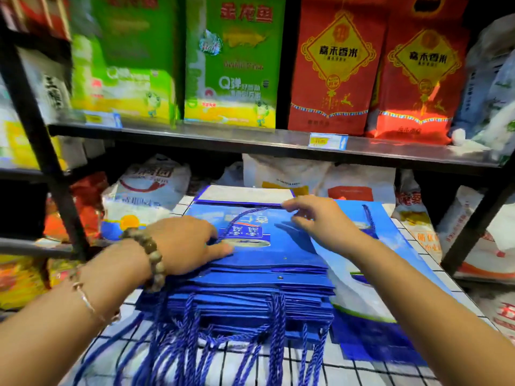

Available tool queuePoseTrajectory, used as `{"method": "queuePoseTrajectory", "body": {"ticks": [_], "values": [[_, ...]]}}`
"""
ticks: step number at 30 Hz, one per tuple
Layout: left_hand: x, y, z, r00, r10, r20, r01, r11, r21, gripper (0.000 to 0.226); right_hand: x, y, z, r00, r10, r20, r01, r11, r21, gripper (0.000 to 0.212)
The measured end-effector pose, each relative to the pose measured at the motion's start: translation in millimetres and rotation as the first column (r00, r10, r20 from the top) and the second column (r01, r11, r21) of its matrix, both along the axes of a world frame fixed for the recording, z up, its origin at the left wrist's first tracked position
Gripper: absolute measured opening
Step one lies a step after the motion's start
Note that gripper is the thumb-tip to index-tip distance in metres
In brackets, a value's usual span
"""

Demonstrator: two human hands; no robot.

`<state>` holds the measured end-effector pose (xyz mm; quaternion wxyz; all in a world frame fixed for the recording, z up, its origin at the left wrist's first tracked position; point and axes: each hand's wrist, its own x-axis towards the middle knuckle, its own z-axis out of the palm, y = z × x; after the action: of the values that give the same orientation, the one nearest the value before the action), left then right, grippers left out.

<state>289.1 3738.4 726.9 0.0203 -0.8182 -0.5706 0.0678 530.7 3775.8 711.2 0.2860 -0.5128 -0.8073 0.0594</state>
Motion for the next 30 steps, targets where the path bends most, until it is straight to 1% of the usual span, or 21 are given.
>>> {"method": "queuePoseTrajectory", "body": {"ticks": [2, 4, 5, 7, 8, 12, 13, 14, 15, 16, 17, 18, 19, 20, 21, 22, 23, 24, 27, 30], "values": [[-3.8, -10.9, -10.8, 0.998, 0.001, 0.059, -0.003, 0.999, 0.035, 0.052, -21.2, 10.5, 9.0, 0.975, 0.088, 0.204, -0.080, 0.996, -0.046, 0.039], [-7.2, -24.9, -15.5, 0.993, 0.003, 0.119, -0.009, 0.999, 0.045, 0.049, -33.8, 20.5, 8.1, 0.902, 0.089, 0.423, -0.069, 0.996, -0.061, 0.042], [-9.5, -32.1, -16.1, 0.988, 0.006, 0.151, -0.014, 0.998, 0.057, 0.048, -37.3, 24.4, 5.6, 0.865, 0.082, 0.494, -0.061, 0.996, -0.059, 0.040], [-14.3, -45.7, -16.5, 0.979, -0.006, 0.204, -0.018, 0.993, 0.117, 0.046, -42.9, 28.1, 1.8, 0.821, 0.079, 0.565, -0.079, 0.997, -0.025, 0.030], [-15.8, -51.9, -17.3, 0.974, -0.014, 0.227, -0.021, 0.988, 0.152, 0.044, -45.5, 28.3, 1.3, 0.800, 0.075, 0.595, -0.095, 0.996, 0.002, 0.028], [-16.4, -62.9, -19.3, 0.924, 0.007, 0.383, -0.114, 0.960, 0.257, 0.029, -55.8, 25.3, 2.0, 0.677, 0.027, 0.736, -0.177, 0.976, 0.126, 0.028], [-16.2, -63.4, -19.2, 0.912, 0.017, 0.410, -0.142, 0.951, 0.276, 0.026, -56.7, 24.0, 1.8, 0.658, 0.019, 0.752, -0.184, 0.974, 0.136, 0.028], [-15.5, -63.9, -18.9, 0.900, 0.030, 0.435, -0.173, 0.940, 0.294, 0.025, -56.8, 22.4, 1.9, 0.669, 0.017, 0.743, -0.175, 0.975, 0.134, 0.026], [-14.5, -64.8, -17.9, 0.885, 0.040, 0.464, -0.206, 0.928, 0.312, 0.023, -56.2, 20.4, 3.1, 0.709, 0.025, 0.704, -0.145, 0.983, 0.111, 0.024], [-13.7, -65.9, -16.2, 0.865, 0.048, 0.500, -0.242, 0.912, 0.331, 0.021, -56.0, 17.0, 6.3, 0.781, 0.042, 0.623, -0.109, 0.992, 0.070, 0.020], [-13.6, -67.3, -14.3, 0.835, 0.037, 0.549, -0.274, 0.893, 0.357, 0.019, -56.3, 13.4, 10.6, 0.859, 0.063, 0.508, -0.077, 0.997, 0.008, 0.015], [-13.3, -69.1, -11.8, 0.798, 0.005, 0.603, -0.299, 0.872, 0.388, 0.018, -57.4, 9.2, 16.4, 0.928, 0.086, 0.363, -0.067, 0.996, -0.066, 0.010], [-12.6, -71.2, -8.0, 0.757, -0.047, 0.652, -0.308, 0.854, 0.420, 0.020, -59.5, 4.5, 23.1, 0.975, 0.106, 0.194, -0.079, 0.987, -0.143, 0.011], [-11.4, -73.5, -3.7, 0.712, -0.109, 0.694, -0.308, 0.839, 0.448, 0.024, -62.0, -1.1, 30.8, 0.993, 0.112, 0.018, -0.106, 0.971, -0.212, 0.018], [-9.3, -75.0, 1.0, 0.677, -0.147, 0.722, -0.305, 0.836, 0.456, 0.028, -63.7, -6.5, 38.7, 0.984, 0.112, -0.138, -0.147, 0.949, -0.277, 0.022], [-5.9, -75.9, 5.8, 0.654, -0.151, 0.741, -0.300, 0.847, 0.438, 0.029, -64.8, -12.2, 46.1, 0.959, 0.107, -0.261, -0.193, 0.924, -0.330, 0.023], [-1.3, -75.3, 9.6, 0.647, -0.131, 0.751, -0.287, 0.871, 0.399, 0.031, -65.6, -17.3, 51.8, 0.932, 0.100, -0.348, -0.235, 0.899, -0.371, 0.022], [3.7, -72.8, 12.7, 0.654, -0.096, 0.750, -0.266, 0.899, 0.347, 0.032, -66.7, -22.3, 56.0, 0.910, 0.095, -0.403, -0.270, 0.874, -0.403, 0.022], [16.9, -59.6, 16.3, 0.692, 0.005, 0.722, -0.183, 0.969, 0.169, 0.036, -69.7, -32.0, 60.5, 0.867, 0.075, -0.492, -0.329, 0.829, -0.453, 0.019], [26.6, -47.8, 10.6, 0.683, 0.032, 0.729, -0.068, 0.998, 0.020, 0.031, -69.7, -37.3, 61.0, 0.829, 0.030, -0.558, -0.351, 0.805, -0.478, 0.015]]}}
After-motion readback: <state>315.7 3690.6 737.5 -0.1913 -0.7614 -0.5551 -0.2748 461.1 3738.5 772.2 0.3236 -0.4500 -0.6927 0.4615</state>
